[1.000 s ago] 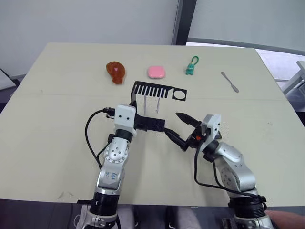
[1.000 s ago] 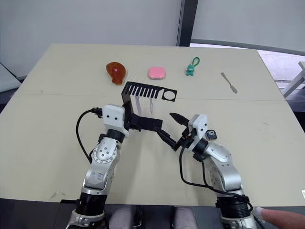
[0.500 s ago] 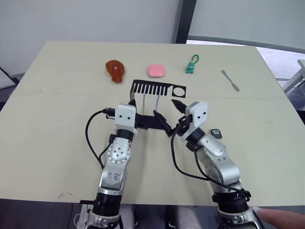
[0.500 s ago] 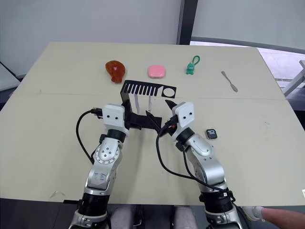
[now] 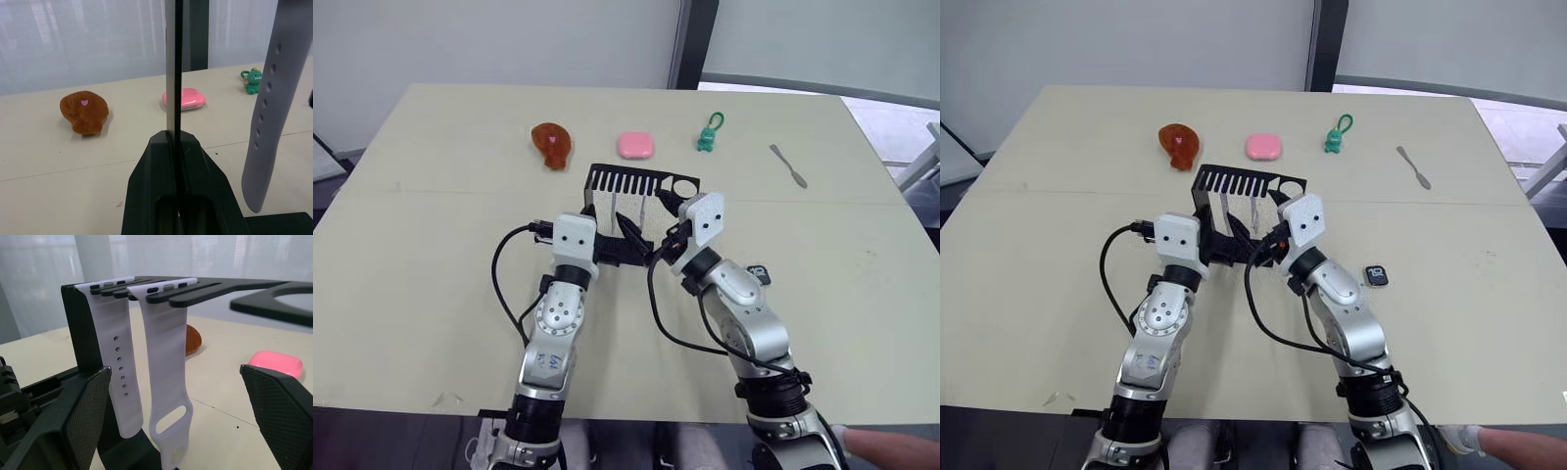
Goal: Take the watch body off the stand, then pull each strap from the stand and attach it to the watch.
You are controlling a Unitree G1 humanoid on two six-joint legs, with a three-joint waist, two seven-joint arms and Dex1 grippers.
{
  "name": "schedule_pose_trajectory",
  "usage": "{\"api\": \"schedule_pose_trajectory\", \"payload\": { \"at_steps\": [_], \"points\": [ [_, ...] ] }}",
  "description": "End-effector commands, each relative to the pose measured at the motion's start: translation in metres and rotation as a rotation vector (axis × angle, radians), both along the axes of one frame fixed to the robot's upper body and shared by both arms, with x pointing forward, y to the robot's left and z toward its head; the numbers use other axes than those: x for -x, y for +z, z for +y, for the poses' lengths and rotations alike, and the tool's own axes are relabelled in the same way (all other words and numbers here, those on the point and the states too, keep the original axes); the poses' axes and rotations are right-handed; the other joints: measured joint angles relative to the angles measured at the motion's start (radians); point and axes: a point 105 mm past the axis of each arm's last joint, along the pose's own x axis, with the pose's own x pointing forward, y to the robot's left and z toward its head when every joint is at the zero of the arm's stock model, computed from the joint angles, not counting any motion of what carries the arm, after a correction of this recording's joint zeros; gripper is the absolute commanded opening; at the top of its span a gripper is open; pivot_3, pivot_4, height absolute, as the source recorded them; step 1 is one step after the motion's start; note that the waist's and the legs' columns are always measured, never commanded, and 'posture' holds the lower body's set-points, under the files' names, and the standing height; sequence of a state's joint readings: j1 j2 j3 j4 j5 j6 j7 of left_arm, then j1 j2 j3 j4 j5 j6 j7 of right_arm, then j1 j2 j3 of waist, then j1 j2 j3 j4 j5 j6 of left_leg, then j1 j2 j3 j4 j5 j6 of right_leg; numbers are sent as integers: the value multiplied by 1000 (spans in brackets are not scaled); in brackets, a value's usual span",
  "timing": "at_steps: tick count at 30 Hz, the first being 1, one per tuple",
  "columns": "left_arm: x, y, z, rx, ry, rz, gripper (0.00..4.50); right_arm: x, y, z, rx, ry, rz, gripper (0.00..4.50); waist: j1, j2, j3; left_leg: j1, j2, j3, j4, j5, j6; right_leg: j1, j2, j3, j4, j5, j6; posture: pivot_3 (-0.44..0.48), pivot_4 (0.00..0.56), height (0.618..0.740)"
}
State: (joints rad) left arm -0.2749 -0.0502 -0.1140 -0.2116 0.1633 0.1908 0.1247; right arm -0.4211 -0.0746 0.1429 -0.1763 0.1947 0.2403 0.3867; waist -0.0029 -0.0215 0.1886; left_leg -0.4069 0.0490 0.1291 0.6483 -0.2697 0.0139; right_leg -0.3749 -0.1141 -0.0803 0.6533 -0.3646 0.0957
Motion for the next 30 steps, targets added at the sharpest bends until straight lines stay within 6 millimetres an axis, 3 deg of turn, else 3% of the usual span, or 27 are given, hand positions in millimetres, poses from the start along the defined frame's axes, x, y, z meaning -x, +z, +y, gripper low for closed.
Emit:
{"api": "schedule_pose_trajectory", "payload": {
  "at_steps": [1, 8, 16, 23, 30],
  "points": [
    [2, 11, -7, 0, -23, -41, 0, 0, 7, 0, -14, -7, -24, 3529, 0, 0, 0, 0, 0, 0, 0, 0, 0, 0, 0, 0, 0, 0, 0, 0, 150, 740],
    [1, 13, -8, -1, -38, -47, 0, 2, 12, 2, -27, 12, -59, 54, 0, 0, 0, 0, 0, 0, 0, 0, 0, 0, 0, 0, 0, 0, 0, 0, 150, 740],
    [1, 11, -8, 2, -35, -45, 0, 8, 10, 2, 4, 25, -88, 54, 0, 0, 0, 0, 0, 0, 0, 0, 0, 0, 0, 0, 0, 0, 0, 0, 150, 740],
    [-1, 13, -2, 11, -16, -50, 0, 15, 19, 4, 113, 22, -257, 54, 0, 0, 0, 0, 0, 0, 0, 0, 0, 0, 0, 0, 0, 0, 0, 0, 150, 740],
    [-1, 13, -2, 15, -17, -48, 0, 21, 17, 4, 157, 38, -318, 54, -1, 0, 0, 0, 0, 0, 0, 0, 0, 0, 0, 0, 0, 0, 0, 0, 150, 740]
  ]
}}
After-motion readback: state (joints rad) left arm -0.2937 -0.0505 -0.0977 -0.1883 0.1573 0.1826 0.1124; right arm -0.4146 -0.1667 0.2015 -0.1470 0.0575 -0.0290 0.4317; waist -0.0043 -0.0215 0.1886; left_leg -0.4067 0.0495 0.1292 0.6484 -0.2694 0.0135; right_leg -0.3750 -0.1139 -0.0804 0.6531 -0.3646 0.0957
